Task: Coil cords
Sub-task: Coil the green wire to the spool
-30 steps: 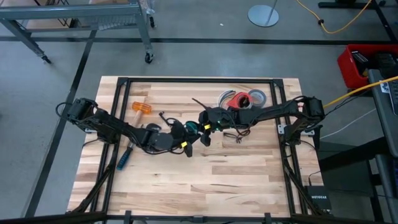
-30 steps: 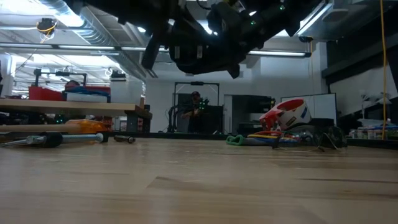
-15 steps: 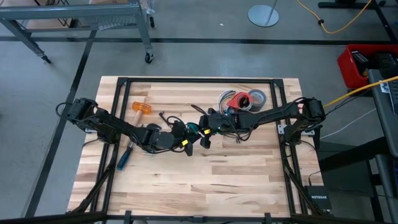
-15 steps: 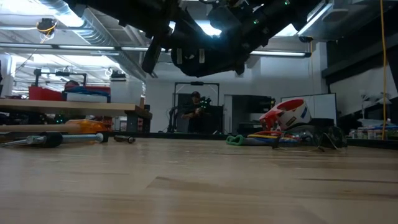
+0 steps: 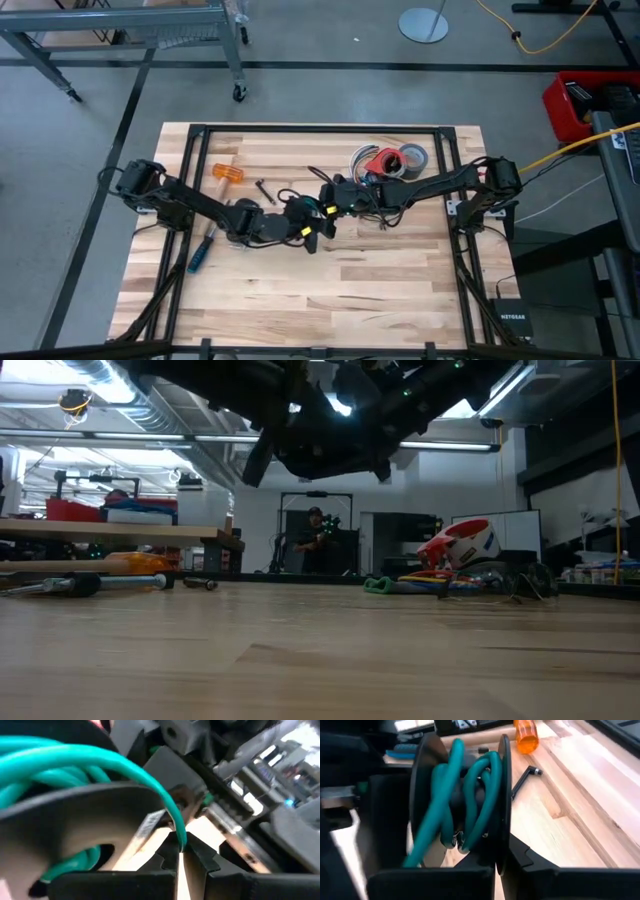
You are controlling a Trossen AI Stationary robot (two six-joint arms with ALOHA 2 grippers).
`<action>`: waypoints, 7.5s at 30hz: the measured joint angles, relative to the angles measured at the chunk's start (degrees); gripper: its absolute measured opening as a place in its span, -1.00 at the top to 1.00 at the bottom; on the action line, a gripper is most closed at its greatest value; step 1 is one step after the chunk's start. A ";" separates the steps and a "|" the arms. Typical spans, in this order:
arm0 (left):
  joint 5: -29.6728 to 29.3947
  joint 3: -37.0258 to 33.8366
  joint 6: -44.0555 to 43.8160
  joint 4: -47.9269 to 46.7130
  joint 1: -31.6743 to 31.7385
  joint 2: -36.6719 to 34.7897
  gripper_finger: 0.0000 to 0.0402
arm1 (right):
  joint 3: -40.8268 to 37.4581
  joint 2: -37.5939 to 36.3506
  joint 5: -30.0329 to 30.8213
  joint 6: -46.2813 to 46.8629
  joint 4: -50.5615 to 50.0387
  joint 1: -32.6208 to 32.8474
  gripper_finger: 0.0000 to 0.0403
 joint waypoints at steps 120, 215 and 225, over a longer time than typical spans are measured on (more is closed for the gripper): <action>-10.83 1.10 17.67 -3.12 -10.18 -1.38 1.00 | 0.00 -4.63 -47.62 -2.68 -11.03 -3.05 0.44; -21.09 -43.18 -29.32 13.14 -5.54 -26.71 1.00 | -0.13 -69.71 -23.12 -14.64 -47.40 -15.06 0.26; -11.86 -30.01 -38.12 13.07 -1.46 -8.18 1.00 | -0.13 -69.61 -23.12 -14.83 -45.91 -15.06 0.26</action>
